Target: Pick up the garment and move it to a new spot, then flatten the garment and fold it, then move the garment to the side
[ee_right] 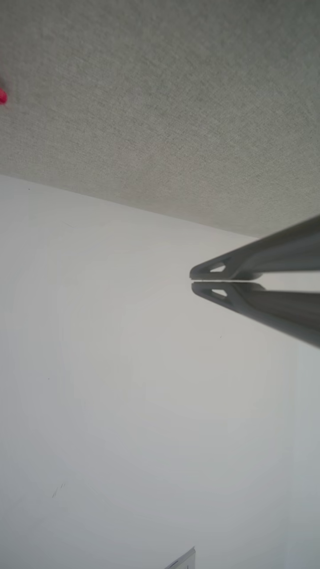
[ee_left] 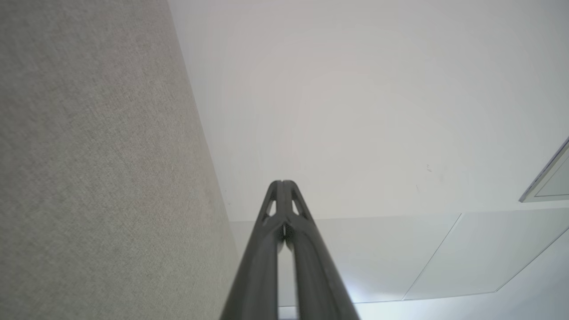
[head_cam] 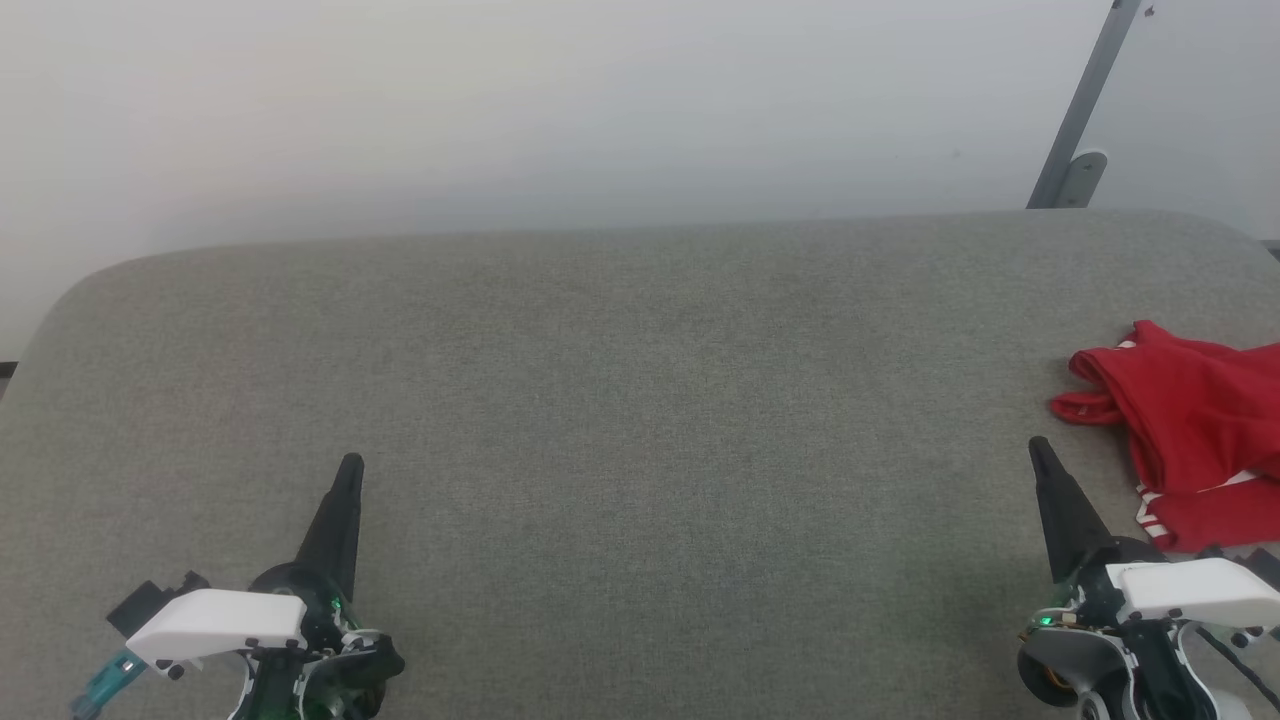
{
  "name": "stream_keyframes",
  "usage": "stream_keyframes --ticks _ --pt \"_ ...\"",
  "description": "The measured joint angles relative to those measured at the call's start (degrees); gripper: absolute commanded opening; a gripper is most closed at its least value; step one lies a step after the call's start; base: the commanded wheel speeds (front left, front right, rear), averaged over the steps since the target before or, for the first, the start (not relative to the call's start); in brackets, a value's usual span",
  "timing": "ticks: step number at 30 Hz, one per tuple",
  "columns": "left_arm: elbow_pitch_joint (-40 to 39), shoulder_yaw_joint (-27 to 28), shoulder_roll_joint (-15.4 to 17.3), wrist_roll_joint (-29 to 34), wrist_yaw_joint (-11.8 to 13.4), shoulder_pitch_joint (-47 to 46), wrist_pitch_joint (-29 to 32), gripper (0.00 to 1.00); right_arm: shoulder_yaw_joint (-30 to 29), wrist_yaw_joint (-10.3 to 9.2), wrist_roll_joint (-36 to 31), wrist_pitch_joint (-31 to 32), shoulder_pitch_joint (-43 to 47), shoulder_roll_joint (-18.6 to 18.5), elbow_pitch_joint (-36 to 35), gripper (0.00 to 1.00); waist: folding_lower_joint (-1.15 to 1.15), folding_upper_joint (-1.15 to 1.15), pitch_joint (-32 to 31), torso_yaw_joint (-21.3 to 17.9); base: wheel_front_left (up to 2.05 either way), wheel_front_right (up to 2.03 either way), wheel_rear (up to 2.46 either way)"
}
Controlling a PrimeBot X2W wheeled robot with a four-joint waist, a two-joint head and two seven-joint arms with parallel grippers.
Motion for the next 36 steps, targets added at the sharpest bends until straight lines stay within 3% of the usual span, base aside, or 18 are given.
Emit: stream_keyframes --ticks 36 --pt "0.0 0.0 0.0 0.0 0.0 0.0 0.0 0.0 0.0 0.0 0.0 0.0 0.0 0.0 0.0 0.0 0.0 0.0 0.0 0.0 0.0 0.0 0.0"
